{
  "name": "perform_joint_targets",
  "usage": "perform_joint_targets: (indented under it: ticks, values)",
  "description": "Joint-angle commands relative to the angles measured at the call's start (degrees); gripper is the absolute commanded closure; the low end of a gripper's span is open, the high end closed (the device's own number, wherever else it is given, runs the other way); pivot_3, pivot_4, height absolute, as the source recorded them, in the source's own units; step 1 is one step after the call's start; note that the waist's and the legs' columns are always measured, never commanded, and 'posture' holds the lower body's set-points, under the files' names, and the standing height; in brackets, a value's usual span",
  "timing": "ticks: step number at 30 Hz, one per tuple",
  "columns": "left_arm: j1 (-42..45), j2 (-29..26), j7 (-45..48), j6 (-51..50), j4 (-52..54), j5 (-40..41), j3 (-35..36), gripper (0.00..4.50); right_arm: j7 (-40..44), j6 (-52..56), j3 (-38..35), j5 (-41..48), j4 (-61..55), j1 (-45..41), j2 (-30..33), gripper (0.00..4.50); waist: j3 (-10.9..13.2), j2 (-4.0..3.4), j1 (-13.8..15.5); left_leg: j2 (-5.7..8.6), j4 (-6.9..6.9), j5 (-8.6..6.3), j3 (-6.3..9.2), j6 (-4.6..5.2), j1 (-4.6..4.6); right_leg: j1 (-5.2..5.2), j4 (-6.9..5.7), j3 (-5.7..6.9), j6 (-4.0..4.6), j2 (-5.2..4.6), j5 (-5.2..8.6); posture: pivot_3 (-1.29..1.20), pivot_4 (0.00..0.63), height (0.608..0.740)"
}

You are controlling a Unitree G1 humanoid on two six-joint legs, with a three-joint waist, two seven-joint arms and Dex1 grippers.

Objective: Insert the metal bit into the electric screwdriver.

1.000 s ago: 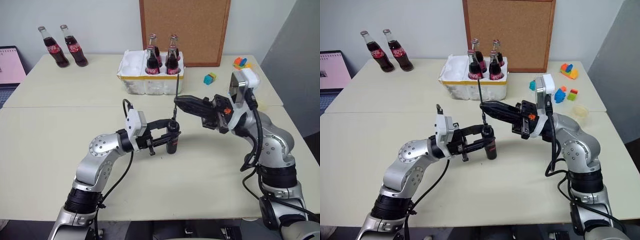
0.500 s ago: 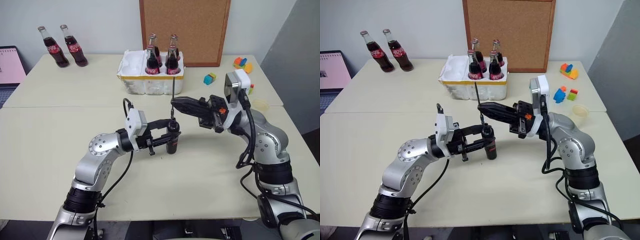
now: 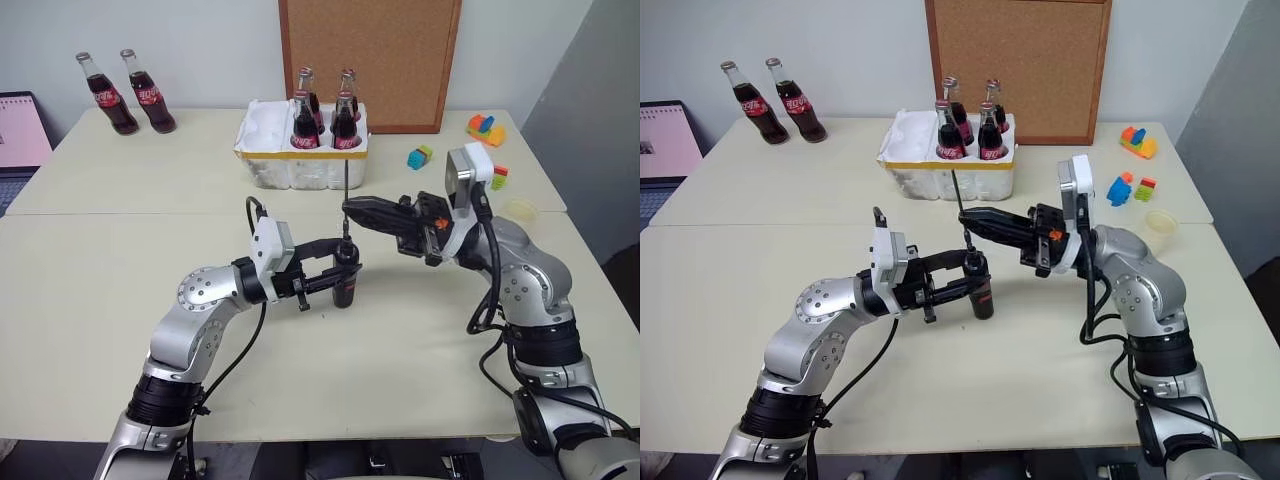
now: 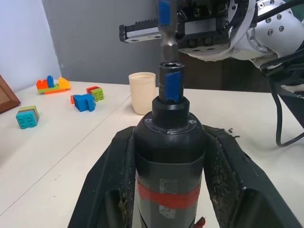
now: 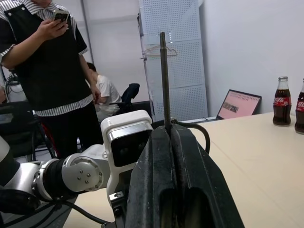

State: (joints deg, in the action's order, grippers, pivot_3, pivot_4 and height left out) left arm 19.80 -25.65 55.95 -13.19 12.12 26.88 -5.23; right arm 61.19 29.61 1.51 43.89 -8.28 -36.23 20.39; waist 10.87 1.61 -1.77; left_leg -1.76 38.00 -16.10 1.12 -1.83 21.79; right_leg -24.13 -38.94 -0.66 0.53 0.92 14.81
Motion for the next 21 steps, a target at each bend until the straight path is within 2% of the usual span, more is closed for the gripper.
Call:
perform_joint_targets:
  ticks: [1, 21]
  values:
    - [-0.4, -1.6, 1.4, 0.5, -0.3, -0.2, 0.8, 2.86, 1.7, -0.4, -0.6, 1.0, -1.6, 0.1, 0.5, 4.5, 0.0, 0.0, 0.0, 0.0, 0.0, 0.0, 0.0, 0.0, 0.0, 0.0, 0.0, 0.0, 0.0, 0.0, 0.0, 0.0, 0.15, 0.74]
    - [-0.7, -3.4, 1.9, 0.6, 0.2, -0.1, 0.8, 2.86, 6.1, -1.5, 1.5, -1.4, 2.4, -4.5, 0.3, 4.5, 0.0, -0.01, 0.0, -0.01, 0.01, 0.0, 0.01, 0.0, -0.04, 0.02, -0.03, 0.02, 0.01, 0.0, -0.01, 0.0, 0.15, 0.74]
